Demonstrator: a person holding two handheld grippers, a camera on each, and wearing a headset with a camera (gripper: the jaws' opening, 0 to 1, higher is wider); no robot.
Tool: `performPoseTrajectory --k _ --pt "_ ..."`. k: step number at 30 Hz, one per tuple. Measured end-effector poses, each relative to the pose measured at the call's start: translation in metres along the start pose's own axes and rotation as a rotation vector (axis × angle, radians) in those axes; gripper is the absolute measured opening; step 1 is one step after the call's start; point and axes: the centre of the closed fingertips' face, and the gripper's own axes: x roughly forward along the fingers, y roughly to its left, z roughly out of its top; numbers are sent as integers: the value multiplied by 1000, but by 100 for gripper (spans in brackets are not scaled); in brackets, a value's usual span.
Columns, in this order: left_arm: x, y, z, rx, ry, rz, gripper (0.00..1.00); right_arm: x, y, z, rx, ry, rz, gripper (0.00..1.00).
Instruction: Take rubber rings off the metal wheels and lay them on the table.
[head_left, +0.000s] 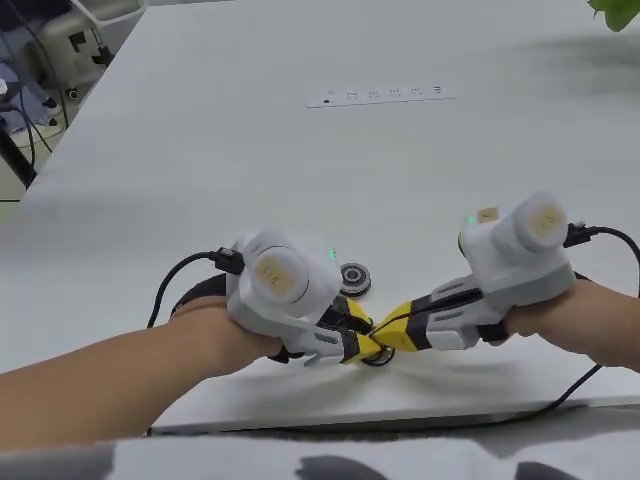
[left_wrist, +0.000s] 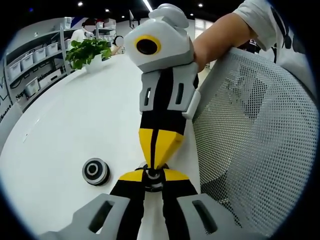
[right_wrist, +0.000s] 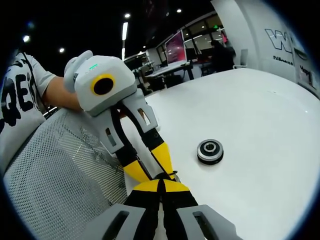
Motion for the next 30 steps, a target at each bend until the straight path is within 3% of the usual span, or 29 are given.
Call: performPoseTrajectory --k 13,23,30 --pt "0 0 1 1 -13 -3 8 -3 -9 -6 -6 10 -18 0" --pt "0 1 1 -2 4 0 10 -5 -7 -6 4 8 -7 0" --pt "-7 -3 6 -12 -9 -16 14 -7 -6 -4 7 2 -3 0"
